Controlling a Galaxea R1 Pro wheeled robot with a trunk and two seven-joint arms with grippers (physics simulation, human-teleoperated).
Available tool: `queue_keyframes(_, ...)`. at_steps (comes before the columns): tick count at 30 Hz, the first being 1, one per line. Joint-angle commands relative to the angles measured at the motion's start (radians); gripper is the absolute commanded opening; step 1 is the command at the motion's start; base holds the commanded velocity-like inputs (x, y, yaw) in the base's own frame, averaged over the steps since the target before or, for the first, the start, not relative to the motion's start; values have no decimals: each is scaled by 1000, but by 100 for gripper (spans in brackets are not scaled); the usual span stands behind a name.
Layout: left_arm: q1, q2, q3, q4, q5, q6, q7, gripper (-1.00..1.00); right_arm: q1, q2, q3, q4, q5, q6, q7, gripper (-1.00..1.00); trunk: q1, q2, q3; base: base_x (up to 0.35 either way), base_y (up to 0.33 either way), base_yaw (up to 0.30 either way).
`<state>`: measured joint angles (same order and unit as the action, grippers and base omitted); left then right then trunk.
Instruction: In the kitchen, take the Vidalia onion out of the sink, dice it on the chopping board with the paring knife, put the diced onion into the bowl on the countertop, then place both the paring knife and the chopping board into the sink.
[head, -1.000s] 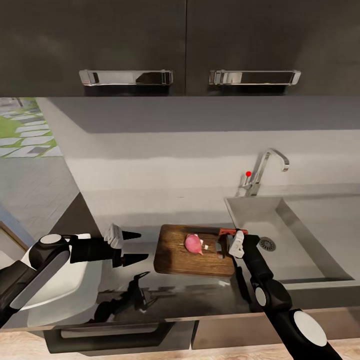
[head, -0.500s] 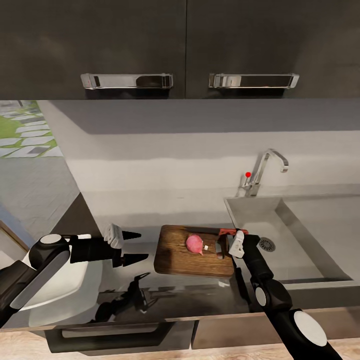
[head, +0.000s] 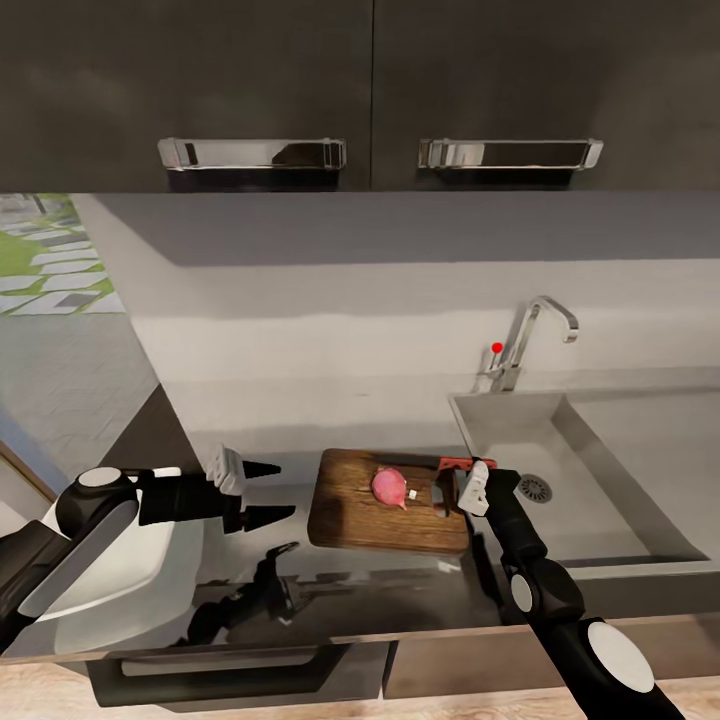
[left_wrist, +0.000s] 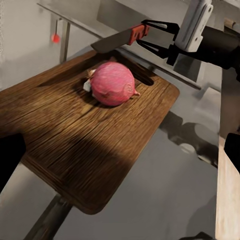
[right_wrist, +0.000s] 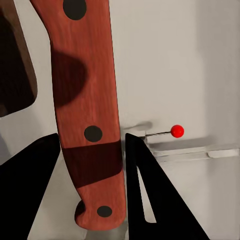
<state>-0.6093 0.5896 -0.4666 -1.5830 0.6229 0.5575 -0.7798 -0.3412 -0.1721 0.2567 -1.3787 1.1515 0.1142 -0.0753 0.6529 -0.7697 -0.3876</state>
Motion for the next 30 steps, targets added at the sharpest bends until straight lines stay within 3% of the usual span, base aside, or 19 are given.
queue_keyframes(1, -1, 0, 0, 0, 9, 8, 2, 100, -1, -1, 4, 0, 11, 10, -4, -100, 4, -8, -4, 0, 0, 0)
queue_keyframes(25, -1, -2, 3, -6, 9, 4, 1, 100, -1, -1, 4, 0, 10, 10, -4, -100, 4, -8, -4, 0, 0, 0)
queue_keyframes(30, -1, -2, 37, -5, 9, 1, 0, 100, -1, -1, 3, 0, 10, 10, -4, -100, 4, -8, -4, -145, 0, 0)
